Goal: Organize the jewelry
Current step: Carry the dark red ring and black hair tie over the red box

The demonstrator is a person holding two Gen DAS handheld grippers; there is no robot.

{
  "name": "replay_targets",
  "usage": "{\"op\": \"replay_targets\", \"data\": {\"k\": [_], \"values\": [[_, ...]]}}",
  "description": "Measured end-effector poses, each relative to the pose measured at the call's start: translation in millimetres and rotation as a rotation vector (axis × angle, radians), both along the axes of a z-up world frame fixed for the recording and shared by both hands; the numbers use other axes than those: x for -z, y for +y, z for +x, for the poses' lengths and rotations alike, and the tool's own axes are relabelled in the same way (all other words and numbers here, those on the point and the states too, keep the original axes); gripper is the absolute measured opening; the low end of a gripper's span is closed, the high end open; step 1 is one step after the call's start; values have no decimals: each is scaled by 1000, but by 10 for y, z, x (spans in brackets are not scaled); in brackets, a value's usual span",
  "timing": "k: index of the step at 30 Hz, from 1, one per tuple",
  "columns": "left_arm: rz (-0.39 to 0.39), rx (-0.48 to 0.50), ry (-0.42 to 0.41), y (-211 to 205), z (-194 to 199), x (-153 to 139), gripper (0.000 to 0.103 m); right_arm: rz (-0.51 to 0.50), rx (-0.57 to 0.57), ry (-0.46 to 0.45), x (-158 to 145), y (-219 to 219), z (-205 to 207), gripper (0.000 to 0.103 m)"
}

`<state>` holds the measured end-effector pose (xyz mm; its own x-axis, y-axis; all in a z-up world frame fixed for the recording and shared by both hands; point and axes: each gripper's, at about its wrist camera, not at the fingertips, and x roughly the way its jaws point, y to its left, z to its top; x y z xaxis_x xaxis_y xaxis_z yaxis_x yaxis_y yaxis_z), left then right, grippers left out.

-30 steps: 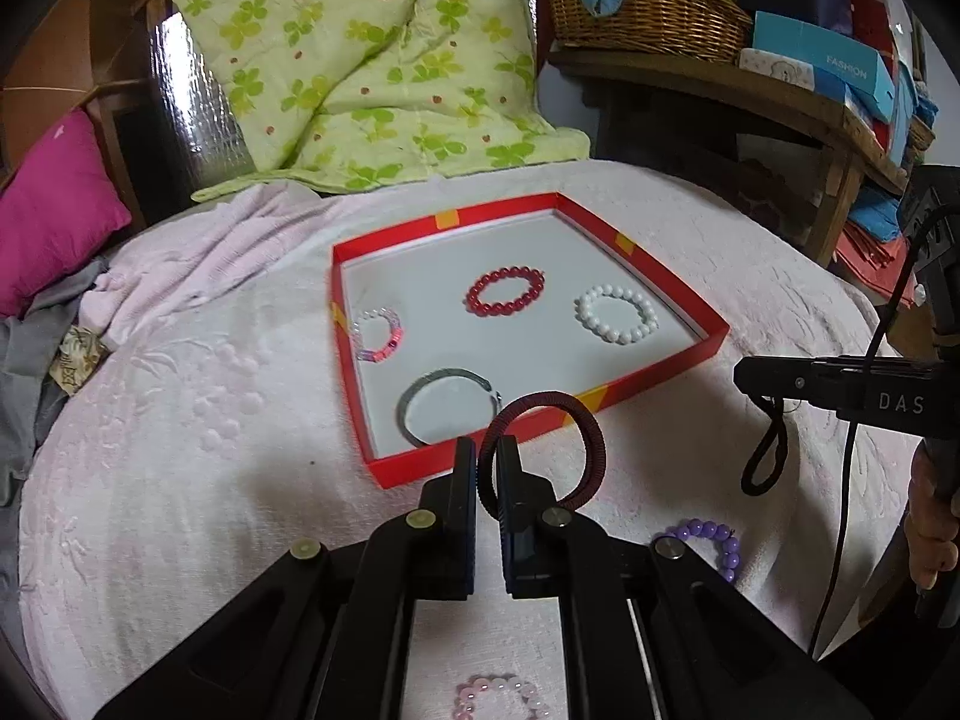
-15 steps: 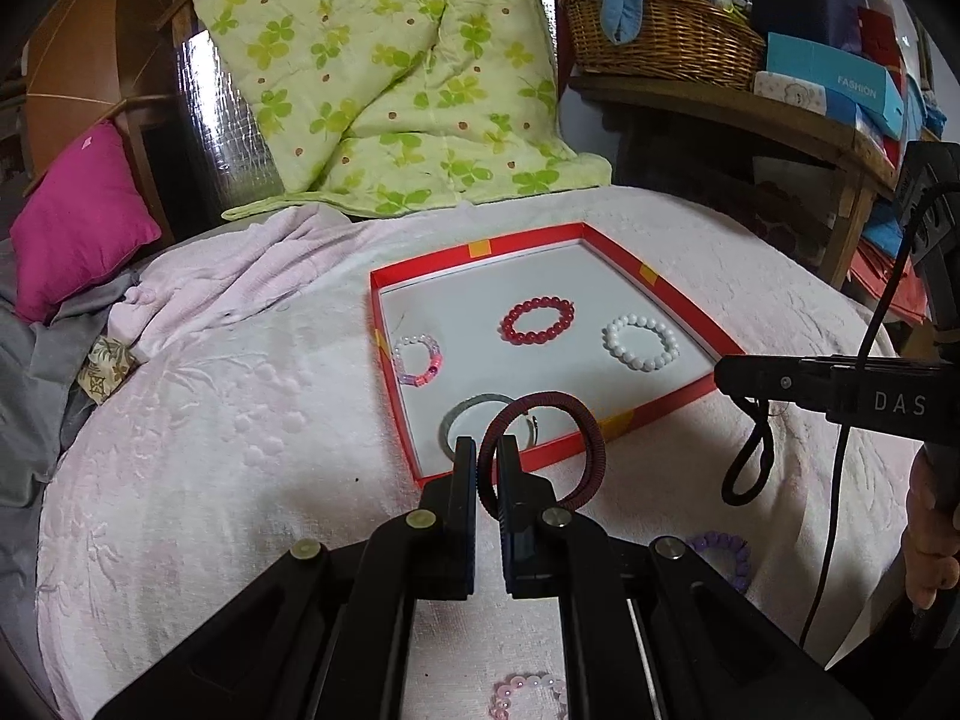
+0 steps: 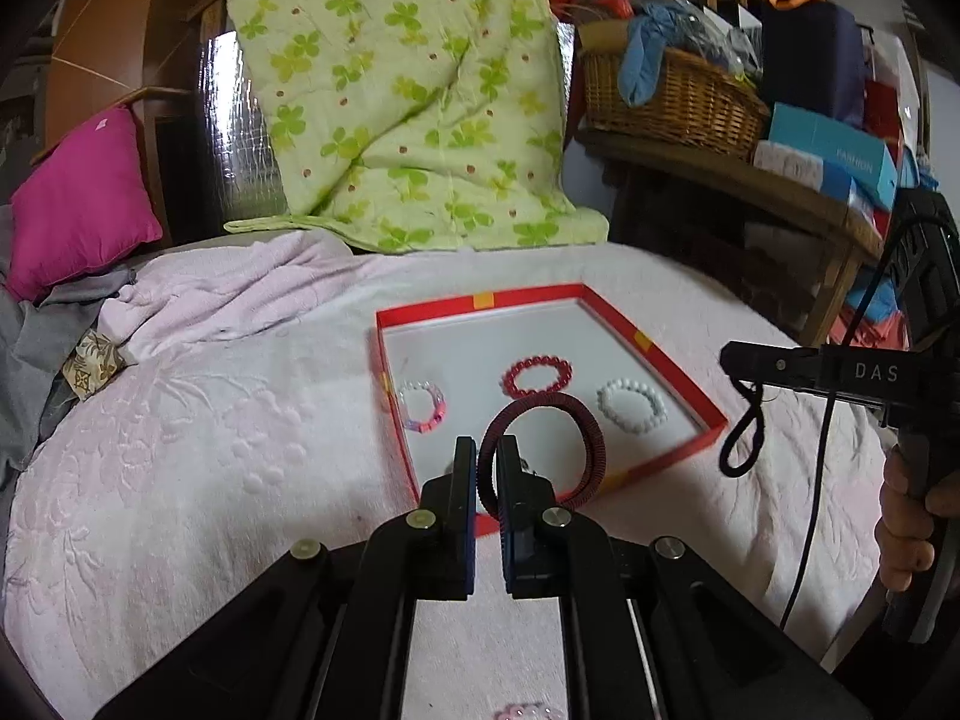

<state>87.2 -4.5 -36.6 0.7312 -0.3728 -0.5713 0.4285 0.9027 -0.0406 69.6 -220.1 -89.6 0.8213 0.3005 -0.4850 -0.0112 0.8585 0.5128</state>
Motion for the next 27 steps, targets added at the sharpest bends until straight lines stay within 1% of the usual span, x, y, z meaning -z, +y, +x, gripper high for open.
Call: {"op": "replay_targets", "data": {"k": [4,8,17,27], "values": [[-24,-13,-1,50,69,14,7,16,22,-1,-15,-88,30,9],[-24,-13,-10,1,98,46,7,31,25,12,17,-124,62,9],[-12,-17,11,-100,230,135,7,24,20,41,85,-72,263,9],[18,-2,24,-196,379,245,7,51,14,90,222,-59,593,9]]}}
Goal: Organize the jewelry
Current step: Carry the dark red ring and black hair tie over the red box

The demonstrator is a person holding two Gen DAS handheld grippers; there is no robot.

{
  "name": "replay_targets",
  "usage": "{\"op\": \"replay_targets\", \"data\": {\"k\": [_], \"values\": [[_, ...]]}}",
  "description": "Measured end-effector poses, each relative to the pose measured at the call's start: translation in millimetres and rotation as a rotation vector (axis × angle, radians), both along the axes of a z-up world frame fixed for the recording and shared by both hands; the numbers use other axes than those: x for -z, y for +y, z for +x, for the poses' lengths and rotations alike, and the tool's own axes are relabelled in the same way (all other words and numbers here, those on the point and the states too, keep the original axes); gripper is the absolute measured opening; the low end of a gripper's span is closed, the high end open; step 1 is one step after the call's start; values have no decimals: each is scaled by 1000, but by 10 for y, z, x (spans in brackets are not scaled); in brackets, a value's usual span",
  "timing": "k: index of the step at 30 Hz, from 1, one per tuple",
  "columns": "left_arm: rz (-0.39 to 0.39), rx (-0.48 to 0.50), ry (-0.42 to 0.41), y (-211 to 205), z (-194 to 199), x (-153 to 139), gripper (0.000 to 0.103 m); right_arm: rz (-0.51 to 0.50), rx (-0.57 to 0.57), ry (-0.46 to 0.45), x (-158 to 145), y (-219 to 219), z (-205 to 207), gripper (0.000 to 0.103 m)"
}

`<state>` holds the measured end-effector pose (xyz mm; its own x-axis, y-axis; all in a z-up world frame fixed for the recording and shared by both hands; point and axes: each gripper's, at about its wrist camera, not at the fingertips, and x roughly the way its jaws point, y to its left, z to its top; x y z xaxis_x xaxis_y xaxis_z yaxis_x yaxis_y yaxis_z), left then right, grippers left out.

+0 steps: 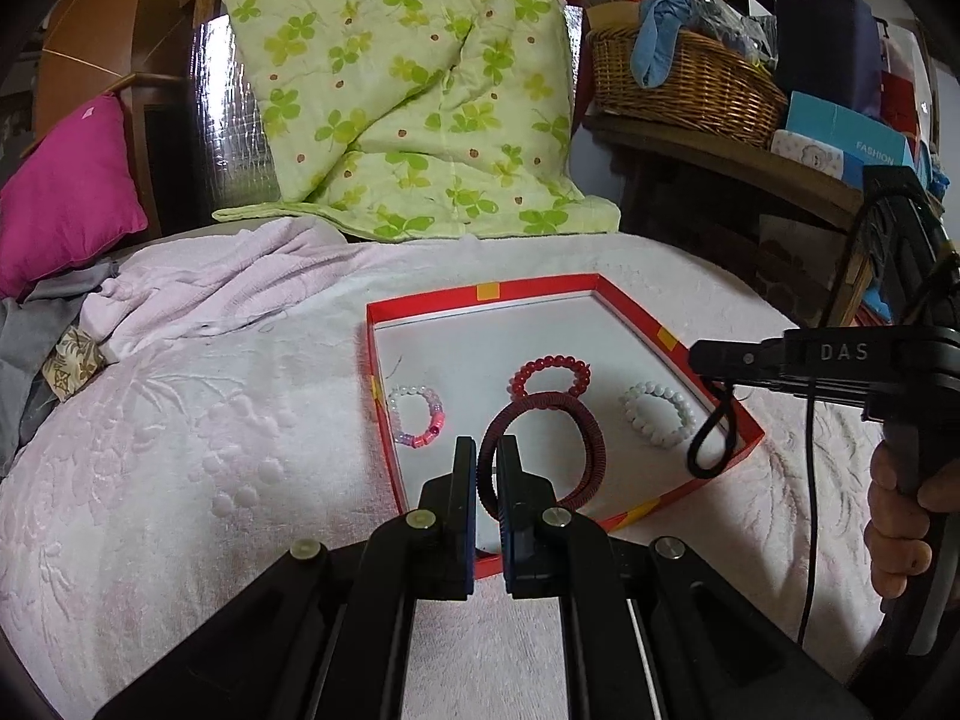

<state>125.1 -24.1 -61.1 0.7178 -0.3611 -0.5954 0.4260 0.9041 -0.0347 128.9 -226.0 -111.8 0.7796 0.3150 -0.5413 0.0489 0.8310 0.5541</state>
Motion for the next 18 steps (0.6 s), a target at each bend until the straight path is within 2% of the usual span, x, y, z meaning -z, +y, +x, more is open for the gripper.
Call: {"op": "replay_targets", "data": {"k": [14,18], "values": [[39,-6,2,-109,195,121,7,16,-30,36,106,109,168,9],[15,-10,25,-133,349,159,7,24,-28,49,148,77,214,9]]}}
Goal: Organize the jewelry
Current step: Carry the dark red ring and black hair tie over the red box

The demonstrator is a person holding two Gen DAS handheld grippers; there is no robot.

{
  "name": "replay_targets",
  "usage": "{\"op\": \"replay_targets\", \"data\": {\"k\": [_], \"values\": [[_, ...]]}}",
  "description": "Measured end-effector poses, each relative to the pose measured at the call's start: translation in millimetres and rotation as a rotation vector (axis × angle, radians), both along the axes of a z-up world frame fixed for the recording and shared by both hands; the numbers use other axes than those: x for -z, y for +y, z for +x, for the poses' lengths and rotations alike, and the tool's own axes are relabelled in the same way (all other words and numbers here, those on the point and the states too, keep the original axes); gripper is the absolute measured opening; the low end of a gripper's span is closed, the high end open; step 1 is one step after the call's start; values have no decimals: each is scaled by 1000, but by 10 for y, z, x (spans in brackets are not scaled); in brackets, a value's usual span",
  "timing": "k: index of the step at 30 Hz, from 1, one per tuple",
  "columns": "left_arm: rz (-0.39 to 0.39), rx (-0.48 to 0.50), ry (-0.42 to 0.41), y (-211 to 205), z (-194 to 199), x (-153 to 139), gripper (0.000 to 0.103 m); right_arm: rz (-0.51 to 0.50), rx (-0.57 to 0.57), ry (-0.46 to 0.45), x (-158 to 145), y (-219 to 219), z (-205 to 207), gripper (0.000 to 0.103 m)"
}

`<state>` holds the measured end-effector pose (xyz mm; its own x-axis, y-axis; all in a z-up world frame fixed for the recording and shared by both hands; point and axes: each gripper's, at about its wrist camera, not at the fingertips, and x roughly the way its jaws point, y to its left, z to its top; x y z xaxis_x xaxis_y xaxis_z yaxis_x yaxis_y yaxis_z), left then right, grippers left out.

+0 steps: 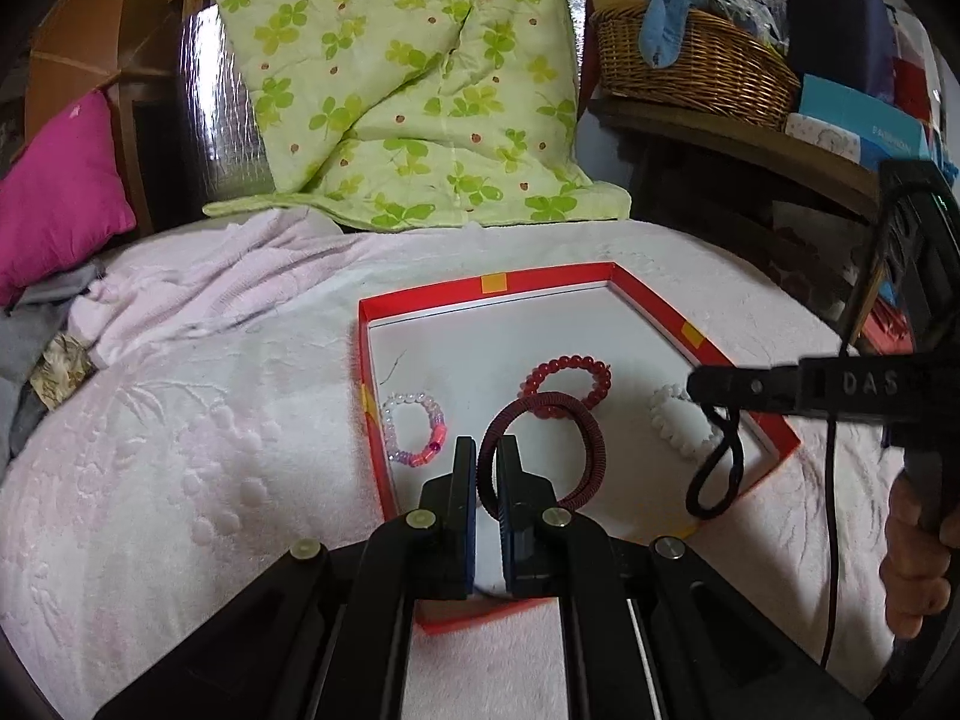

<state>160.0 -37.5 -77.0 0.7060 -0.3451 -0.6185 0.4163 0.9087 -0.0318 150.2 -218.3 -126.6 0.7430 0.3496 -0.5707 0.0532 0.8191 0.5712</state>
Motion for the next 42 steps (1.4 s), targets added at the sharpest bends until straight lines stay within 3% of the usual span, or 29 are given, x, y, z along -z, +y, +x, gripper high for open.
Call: {"op": "replay_targets", "data": {"k": [5,16,28,42], "values": [[-9,1,36,-90,182,80,7,17,-1,17,73,-31,96,9],[76,16,78,-282,463,264,7,18,-14,46,197,5,320,9],[189,3,28,-343,445,338,7,11,-26,65,258,104,382,9],[234,-1,-6,-384,407,346,7,-7,-13,72,280,115,374,9]]}}
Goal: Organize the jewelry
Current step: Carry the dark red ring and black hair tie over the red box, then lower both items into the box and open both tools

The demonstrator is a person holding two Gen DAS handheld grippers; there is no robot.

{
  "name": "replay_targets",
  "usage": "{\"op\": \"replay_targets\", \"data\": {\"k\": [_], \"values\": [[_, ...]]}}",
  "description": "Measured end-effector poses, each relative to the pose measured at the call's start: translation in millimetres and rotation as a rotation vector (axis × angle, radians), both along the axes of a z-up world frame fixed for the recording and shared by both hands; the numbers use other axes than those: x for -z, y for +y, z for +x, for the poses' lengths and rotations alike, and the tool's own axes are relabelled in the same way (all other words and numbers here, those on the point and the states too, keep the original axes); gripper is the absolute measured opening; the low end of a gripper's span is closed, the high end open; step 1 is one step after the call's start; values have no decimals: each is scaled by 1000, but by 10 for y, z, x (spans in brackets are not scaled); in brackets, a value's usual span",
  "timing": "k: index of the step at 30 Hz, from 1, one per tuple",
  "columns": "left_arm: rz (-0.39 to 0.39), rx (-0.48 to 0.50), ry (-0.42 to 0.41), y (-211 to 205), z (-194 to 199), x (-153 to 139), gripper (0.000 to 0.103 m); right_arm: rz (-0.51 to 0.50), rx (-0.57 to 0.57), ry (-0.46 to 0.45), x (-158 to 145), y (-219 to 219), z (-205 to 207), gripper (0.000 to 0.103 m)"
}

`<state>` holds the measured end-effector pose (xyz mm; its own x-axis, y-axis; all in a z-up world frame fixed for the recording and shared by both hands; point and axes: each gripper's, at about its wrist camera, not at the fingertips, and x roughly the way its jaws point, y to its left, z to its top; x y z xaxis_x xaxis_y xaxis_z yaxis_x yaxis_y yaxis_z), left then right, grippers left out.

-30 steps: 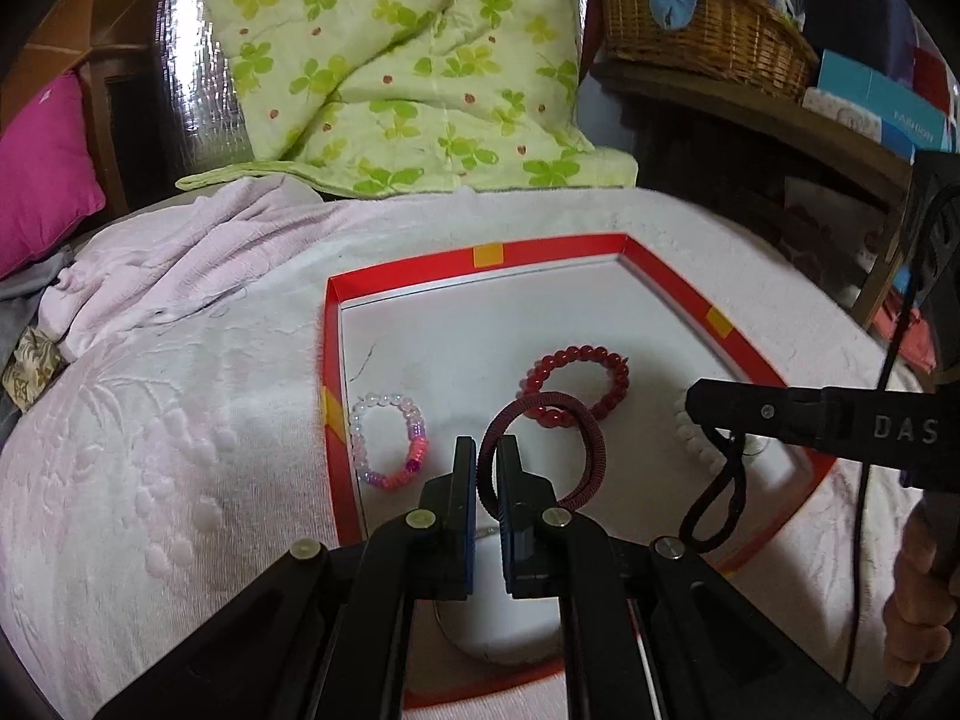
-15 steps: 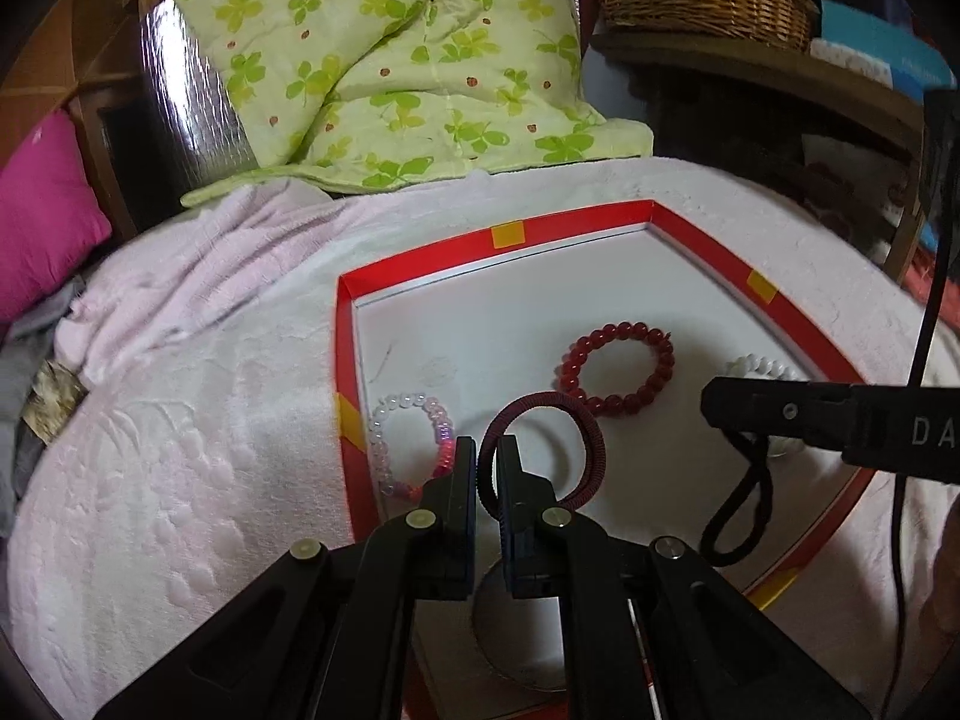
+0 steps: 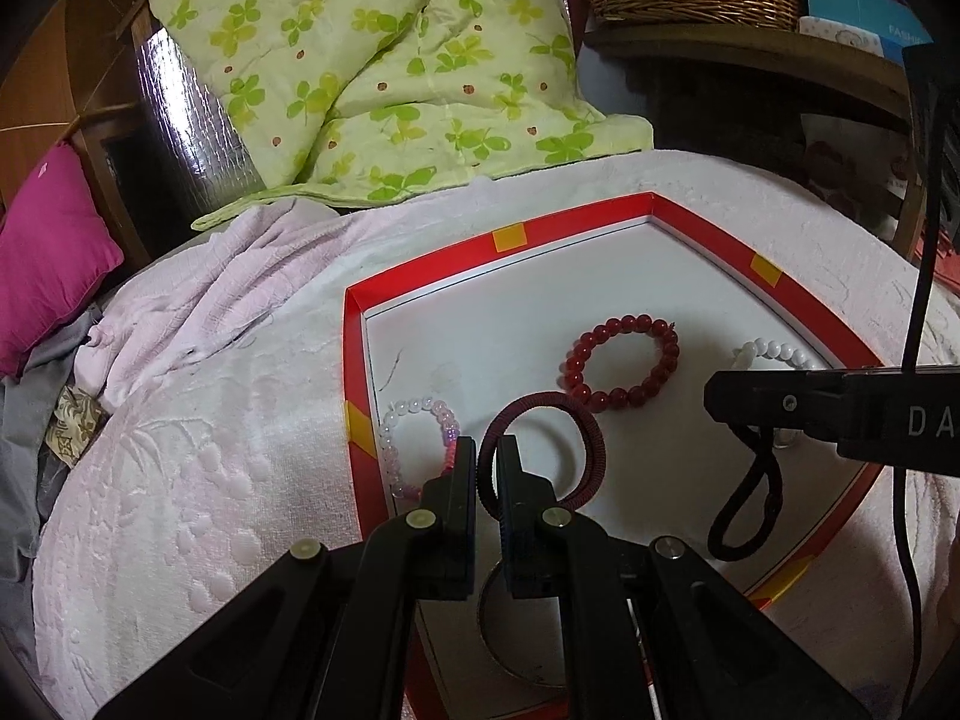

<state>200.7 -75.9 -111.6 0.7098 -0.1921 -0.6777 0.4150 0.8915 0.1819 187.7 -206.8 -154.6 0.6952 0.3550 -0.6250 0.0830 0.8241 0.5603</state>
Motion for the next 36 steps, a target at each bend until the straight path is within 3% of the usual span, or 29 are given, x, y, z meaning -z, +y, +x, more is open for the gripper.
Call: {"op": "replay_targets", "data": {"k": [36], "values": [[36,-37,-21,47,4,13,7,-2,14,7,38,-11,-4,10]]}}
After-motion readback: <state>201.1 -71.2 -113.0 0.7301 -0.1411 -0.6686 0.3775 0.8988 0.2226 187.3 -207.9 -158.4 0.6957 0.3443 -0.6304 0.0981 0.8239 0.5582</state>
